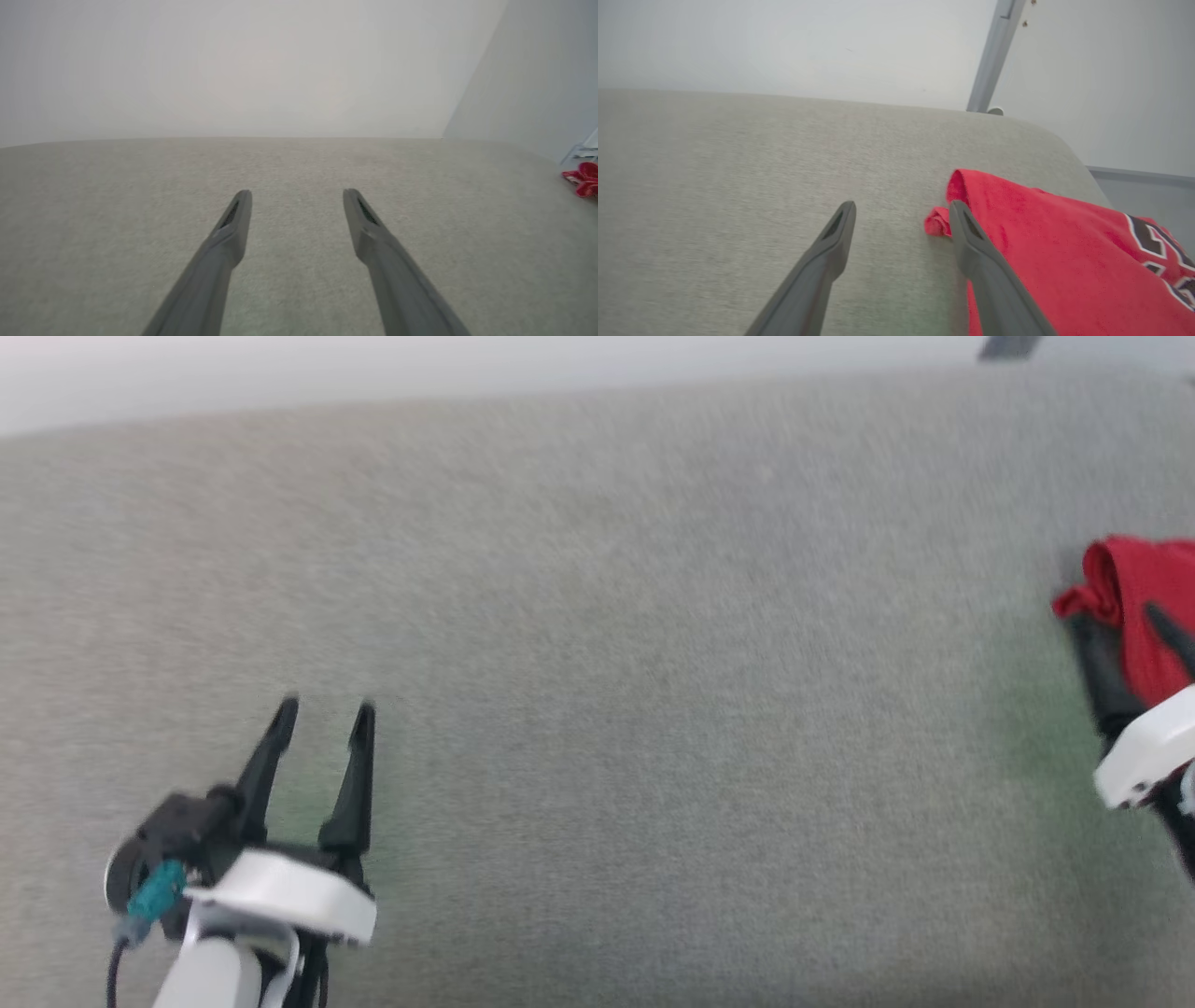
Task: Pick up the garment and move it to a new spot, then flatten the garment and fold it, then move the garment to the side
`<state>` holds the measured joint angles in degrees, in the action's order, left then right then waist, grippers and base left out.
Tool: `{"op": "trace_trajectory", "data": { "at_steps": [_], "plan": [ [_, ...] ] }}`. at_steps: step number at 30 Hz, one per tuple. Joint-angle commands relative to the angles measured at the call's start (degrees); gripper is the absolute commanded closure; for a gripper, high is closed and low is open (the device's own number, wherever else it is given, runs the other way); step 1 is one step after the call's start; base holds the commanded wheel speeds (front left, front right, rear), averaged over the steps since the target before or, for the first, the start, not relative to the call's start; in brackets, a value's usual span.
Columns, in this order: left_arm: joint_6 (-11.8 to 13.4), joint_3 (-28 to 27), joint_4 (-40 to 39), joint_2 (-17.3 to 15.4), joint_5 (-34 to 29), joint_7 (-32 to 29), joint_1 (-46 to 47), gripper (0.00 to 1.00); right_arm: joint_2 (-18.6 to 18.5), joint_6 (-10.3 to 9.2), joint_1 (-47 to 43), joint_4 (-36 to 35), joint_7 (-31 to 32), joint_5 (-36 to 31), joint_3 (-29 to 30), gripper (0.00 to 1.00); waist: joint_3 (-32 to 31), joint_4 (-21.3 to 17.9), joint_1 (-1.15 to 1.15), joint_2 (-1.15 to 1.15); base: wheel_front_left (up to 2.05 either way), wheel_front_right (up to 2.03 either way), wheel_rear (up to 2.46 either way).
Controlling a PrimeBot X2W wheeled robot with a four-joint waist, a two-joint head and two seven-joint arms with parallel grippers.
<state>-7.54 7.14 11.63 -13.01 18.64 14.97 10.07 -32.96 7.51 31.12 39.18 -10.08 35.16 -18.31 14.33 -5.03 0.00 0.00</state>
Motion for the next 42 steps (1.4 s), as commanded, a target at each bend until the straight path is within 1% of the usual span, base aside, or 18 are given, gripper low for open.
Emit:
{"op": "trace_trajectory", "data": {
  "at_steps": [1,7,11,15,20,26,32,37,42],
  "plan": [
    [0.15,-0.37,0.44,0.17,0.70,0.27,-1.86,0.00,0.61,-0.04,-1.63,-0.62,-0.94,-0.46,-0.36,0.00,-5.27,3.81,0.00,0.00,0.00,0.00,0.00],
    [0.15,-2.35,1.49,1.09,0.56,0.27,-7.84,0.00,3.65,-0.03,-7.41,-3.72,-3.18,-1.63,-0.99,0.00,-10.02,6.12,0.00,0.00,0.00,0.00,0.00],
    [0.15,-2.93,1.36,1.07,0.37,0.27,-11.06,0.00,5.44,-0.03,-10.90,-5.46,-3.70,-2.88,-0.44,0.00,-12.74,7.06,0.00,0.00,0.00,0.00,0.00],
    [0.15,-4.06,0.37,0.96,-0.17,0.27,-13.60,0.00,6.40,-0.04,-13.93,-7.89,-4.24,-4.64,1.26,0.00,-14.49,7.56,0.00,0.00,0.00,0.00,0.00],
    [0.15,-4.48,-1.04,0.90,-0.43,0.27,-15.16,0.00,7.96,-0.03,-18.56,-12.21,-4.72,-6.08,5.69,0.00,-14.98,8.20,0.00,0.00,0.00,0.00,0.00],
    [0.15,-5.32,-4.10,1.00,-0.37,0.27,-16.95,0.00,9.37,-0.03,-24.50,-20.04,-4.76,-7.04,10.18,0.00,-15.12,8.33,0.00,0.00,0.00,0.00,0.00],
    [0.15,-6.20,-8.00,1.73,-1.18,0.27,-19.68,0.00,10.72,-0.03,-30.25,-27.29,-3.26,-8.45,14.69,0.00,-15.04,8.43,0.00,0.00,0.00,0.00,0.00],
    [0.15,-7.33,-10.80,2.47,-2.01,0.27,-21.23,0.00,12.57,-0.03,-33.89,-32.76,-1.35,-10.17,17.77,0.00,-14.73,8.47,0.00,0.00,0.00,0.00,0.00],
    [0.15,-7.91,-11.69,2.76,-2.13,0.27,-21.61,0.00,14.03,-0.03,-35.35,-36.13,-0.34,-11.38,19.65,0.00,-14.45,8.47,0.00,0.00,0.00,0.00,0.00]
  ]
}}
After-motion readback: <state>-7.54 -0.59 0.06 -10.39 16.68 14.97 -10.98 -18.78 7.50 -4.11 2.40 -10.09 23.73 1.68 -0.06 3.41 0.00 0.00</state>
